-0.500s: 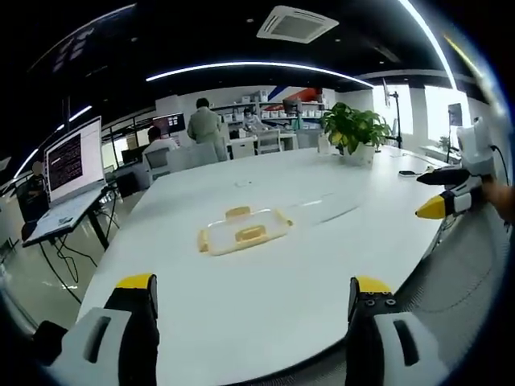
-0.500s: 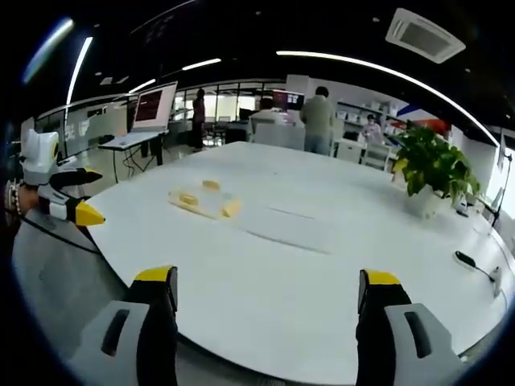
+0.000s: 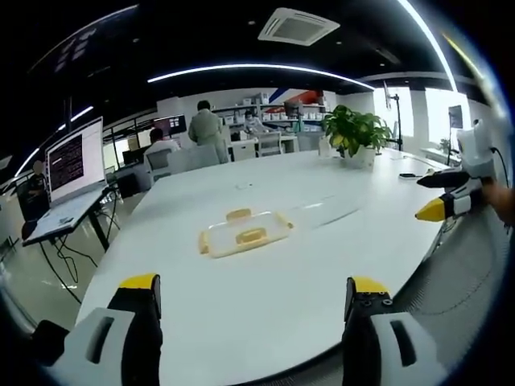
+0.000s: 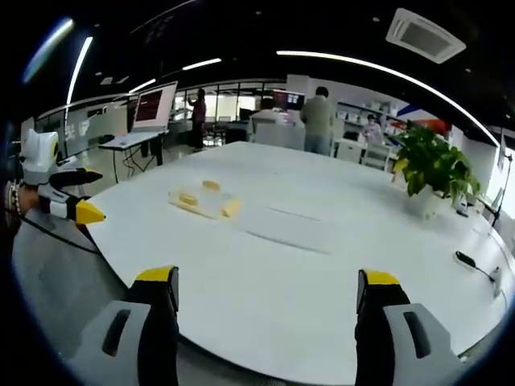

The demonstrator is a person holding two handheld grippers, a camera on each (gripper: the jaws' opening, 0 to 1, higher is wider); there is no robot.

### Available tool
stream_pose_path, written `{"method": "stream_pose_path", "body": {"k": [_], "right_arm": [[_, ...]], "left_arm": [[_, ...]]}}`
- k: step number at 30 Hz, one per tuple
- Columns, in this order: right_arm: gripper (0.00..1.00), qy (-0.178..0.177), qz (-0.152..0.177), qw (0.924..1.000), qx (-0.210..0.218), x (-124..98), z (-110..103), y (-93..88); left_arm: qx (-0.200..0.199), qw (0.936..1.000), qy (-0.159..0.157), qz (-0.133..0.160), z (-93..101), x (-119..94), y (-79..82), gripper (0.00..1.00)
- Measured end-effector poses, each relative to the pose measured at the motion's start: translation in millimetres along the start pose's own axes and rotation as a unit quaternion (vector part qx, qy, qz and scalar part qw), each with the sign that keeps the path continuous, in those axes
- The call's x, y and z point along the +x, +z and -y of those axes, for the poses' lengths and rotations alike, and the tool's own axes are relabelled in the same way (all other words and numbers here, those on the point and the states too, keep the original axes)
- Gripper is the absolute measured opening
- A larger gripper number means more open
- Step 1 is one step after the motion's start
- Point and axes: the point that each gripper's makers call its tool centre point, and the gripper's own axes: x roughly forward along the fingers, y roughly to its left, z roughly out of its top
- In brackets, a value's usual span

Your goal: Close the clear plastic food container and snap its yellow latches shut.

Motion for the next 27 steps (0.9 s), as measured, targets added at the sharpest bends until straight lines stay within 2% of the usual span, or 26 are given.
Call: {"method": "stream_pose_path", "body": {"k": [10, 14, 21, 24, 27], "right_arm": [[0.88, 0.002, 0.001, 1.0, 0.001, 0.3, 1.8, 0.0], [0.88, 0.001, 0.001, 1.0, -0.001, 0.3, 2.1, -0.1], [0.89, 0.011, 0.006, 0.9999, 0.0, 1.1, -0.9, 1.8], [0.89, 0.012, 0.011, 0.9999, -0.001, 0.4, -2.0, 3.0], [0.89, 0.01, 0.01, 0.9999, 0.003, 0.2, -0.3, 2.3]], "left_arm": [[-0.001, 1.0, -0.004, 0.008, 2.7, -0.3, 2.9, 0.88], [-0.012, 0.9995, -0.01, 0.026, 4.3, -1.9, 9.1, 0.9], [-0.005, 0.9996, -0.01, 0.024, 4.7, -1.6, 8.4, 0.92], [-0.015, 0.9977, -0.012, 0.064, 3.6, -5.7, 21.1, 0.91], [-0.011, 0.9986, -0.008, 0.051, 3.5, -4.3, 17.2, 0.92]]}}
